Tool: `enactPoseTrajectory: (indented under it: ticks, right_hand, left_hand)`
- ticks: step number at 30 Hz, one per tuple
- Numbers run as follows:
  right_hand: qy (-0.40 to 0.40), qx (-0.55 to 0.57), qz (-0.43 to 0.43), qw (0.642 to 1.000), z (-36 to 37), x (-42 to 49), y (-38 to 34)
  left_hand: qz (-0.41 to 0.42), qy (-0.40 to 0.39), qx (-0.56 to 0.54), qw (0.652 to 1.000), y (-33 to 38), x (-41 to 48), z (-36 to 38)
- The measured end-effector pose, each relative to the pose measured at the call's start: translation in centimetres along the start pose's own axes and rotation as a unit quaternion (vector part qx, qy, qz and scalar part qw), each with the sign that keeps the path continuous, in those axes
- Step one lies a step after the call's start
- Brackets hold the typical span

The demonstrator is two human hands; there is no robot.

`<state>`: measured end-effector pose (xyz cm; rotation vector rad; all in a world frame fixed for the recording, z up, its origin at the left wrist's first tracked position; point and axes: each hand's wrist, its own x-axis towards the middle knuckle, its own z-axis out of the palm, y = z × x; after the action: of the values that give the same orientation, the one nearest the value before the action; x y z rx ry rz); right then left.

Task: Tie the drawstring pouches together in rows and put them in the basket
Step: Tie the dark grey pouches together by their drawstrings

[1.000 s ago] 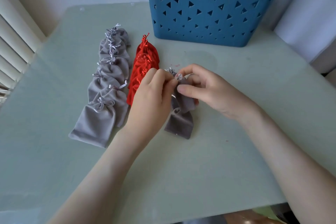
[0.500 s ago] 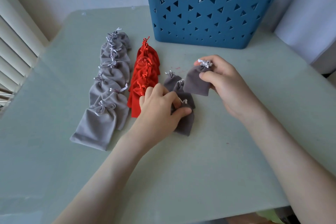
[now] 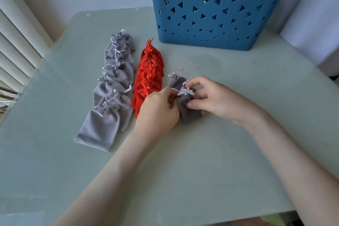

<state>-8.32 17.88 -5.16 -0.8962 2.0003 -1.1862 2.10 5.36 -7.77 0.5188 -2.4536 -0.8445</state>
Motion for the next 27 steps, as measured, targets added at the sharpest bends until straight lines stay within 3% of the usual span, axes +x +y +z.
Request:
enactPoseTrajectory:
  ticks: [8,14,19,22,25,27]
  right_hand:
    - [0.082,-0.086,-0.027,0.993,0.6,0.4,0.2]
    - [0.054,0.056,-0.03,0.997,-0.4,-0.1,-0.7]
    - [0.114,0.085,-0.037,0.989,-1.7,0.1,-0.4]
    - [0.101,-0.011,0.016,0.995,-1.2,0.3,0.5]
    - [0.137,-0.164,0.045,0.976,-0.7,0.8,0.9]
    - [0.149,-0.209,0.049,0.965,-0.7,0.9,0.9]
  left_hand:
    - [-0.006,0.001,0.0,1.0,-0.2,0.2,0.0]
    - [0.047,0.014,-0.078,0.996,0.4,0.1,-0.4]
    - [0.083,0.074,-0.007,0.994,-0.1,0.1,0.1]
    - [0.086,0.048,0.072,0.992,-0.8,0.2,0.8]
    - [0.09,0.022,0.117,0.989,-1.2,0.0,1.4]
    - [0.082,0.018,0.134,0.987,-1.2,-0.1,1.7]
